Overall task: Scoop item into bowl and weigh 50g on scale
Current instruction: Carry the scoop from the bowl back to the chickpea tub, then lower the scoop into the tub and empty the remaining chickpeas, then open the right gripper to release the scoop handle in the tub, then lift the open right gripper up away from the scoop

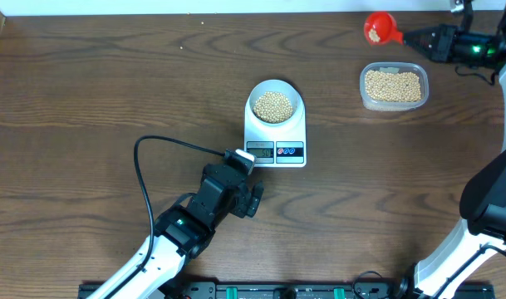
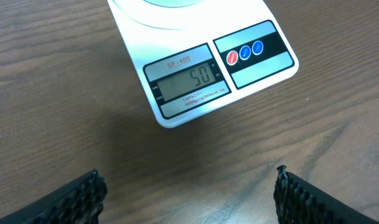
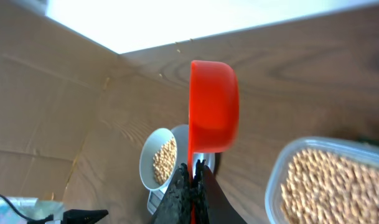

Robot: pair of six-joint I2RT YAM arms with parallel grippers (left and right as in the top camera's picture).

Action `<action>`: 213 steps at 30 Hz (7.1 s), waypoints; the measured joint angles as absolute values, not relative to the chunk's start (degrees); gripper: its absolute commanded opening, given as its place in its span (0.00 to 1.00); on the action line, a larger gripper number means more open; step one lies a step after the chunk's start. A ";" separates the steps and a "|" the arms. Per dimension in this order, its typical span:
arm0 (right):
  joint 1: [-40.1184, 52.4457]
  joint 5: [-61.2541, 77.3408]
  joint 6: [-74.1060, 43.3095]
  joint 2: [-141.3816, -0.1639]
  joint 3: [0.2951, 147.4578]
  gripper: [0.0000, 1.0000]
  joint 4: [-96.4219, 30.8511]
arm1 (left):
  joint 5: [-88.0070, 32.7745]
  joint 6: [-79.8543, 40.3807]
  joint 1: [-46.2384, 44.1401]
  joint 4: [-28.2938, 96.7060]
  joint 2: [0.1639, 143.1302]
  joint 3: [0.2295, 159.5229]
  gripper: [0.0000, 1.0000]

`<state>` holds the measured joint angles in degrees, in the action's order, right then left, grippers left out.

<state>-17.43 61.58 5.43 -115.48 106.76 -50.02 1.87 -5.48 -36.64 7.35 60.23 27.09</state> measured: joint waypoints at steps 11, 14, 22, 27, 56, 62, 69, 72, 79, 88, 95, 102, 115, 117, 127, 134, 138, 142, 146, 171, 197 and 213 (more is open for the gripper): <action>-17.52 49.12 5.63 -115.48 106.76 0.01 -55.81 | 1.87 -5.48 -36.64 7.35 60.23 27.09 0.88; -17.52 45.76 5.67 -115.48 106.76 0.01 -57.25 | 1.87 -5.48 -36.67 7.38 60.23 27.09 0.88; -16.86 35.07 6.90 -115.48 106.76 0.01 -61.36 | 1.87 -5.48 -36.64 7.38 60.23 27.09 0.88; -14.35 27.88 8.05 -115.48 106.76 0.01 -61.52 | 1.87 -5.48 -36.64 7.38 60.23 27.09 0.88; 9.67 -25.19 13.23 -111.37 106.76 0.01 -61.21 | 1.87 -5.48 -36.64 7.40 60.23 27.09 0.88; 9.80 -26.39 10.44 -111.37 106.76 0.01 -62.81 | 1.87 -5.48 -36.64 7.42 60.23 27.09 0.88; 8.43 -15.94 -3.92 -111.37 106.76 0.01 -62.70 | 1.87 -5.48 -36.64 7.42 60.23 27.09 0.88; 7.11 -11.53 -12.80 -111.37 106.76 0.01 -62.52 | 1.87 -5.48 -36.67 7.42 60.23 27.09 0.88; 5.56 -7.64 -35.46 -111.37 106.76 0.01 -62.50 | 1.87 -5.48 -36.67 7.42 60.23 27.09 0.88; 5.58 -7.51 -50.61 -111.37 106.76 0.02 -62.26 | 1.87 -5.48 -36.64 7.42 60.23 27.09 0.88; 5.56 -8.34 -57.56 -111.37 106.15 0.01 -61.47 | 1.87 -5.48 -36.67 7.42 60.23 27.09 0.88; 5.04 -9.63 -59.55 -111.37 105.62 0.01 -60.51 | 1.87 -5.48 -36.64 7.42 60.23 27.09 0.89; 2.66 -9.08 -57.43 -111.37 100.33 0.01 -52.38 | 1.87 -5.48 -36.67 7.44 60.23 27.09 0.88; 2.52 -7.81 -56.47 -111.37 99.35 0.01 -50.57 | 1.87 -5.48 -36.67 7.44 60.23 27.09 0.88; 0.84 -2.48 -53.49 -111.37 96.36 0.01 -49.19 | 1.87 -5.48 -36.67 7.44 60.23 27.09 0.88; 0.86 -1.08 -51.99 -111.37 96.33 0.38 -49.95 | 1.87 -5.48 -36.67 7.44 60.23 27.09 0.88; 0.86 -0.56 -51.37 -111.37 96.31 0.50 -50.78 | 1.87 -5.48 -36.64 7.44 60.23 27.09 0.88; 0.67 0.08 -51.22 -111.37 96.29 0.57 -51.66 | 1.87 -5.48 -36.64 7.44 60.23 27.09 0.88; 0.08 1.58 -50.04 -111.37 96.25 0.62 -51.72 | 1.87 -5.48 -36.67 7.44 60.23 27.09 0.88; -5.72 8.86 -33.21 -111.37 96.25 0.80 -55.88 | 1.87 -5.48 -36.64 7.44 60.23 27.09 0.88; -6.57 27.97 -17.32 -111.37 96.18 0.74 -48.25 | 1.87 -5.48 -36.67 7.44 60.23 27.09 0.88; -6.50 34.28 -16.69 -111.37 96.60 0.73 -47.05 | 1.87 -5.48 -36.64 7.44 60.23 27.09 0.88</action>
<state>-6.50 34.28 -16.69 -111.37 96.60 -47.05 1.87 -5.48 -36.64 7.44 60.23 27.09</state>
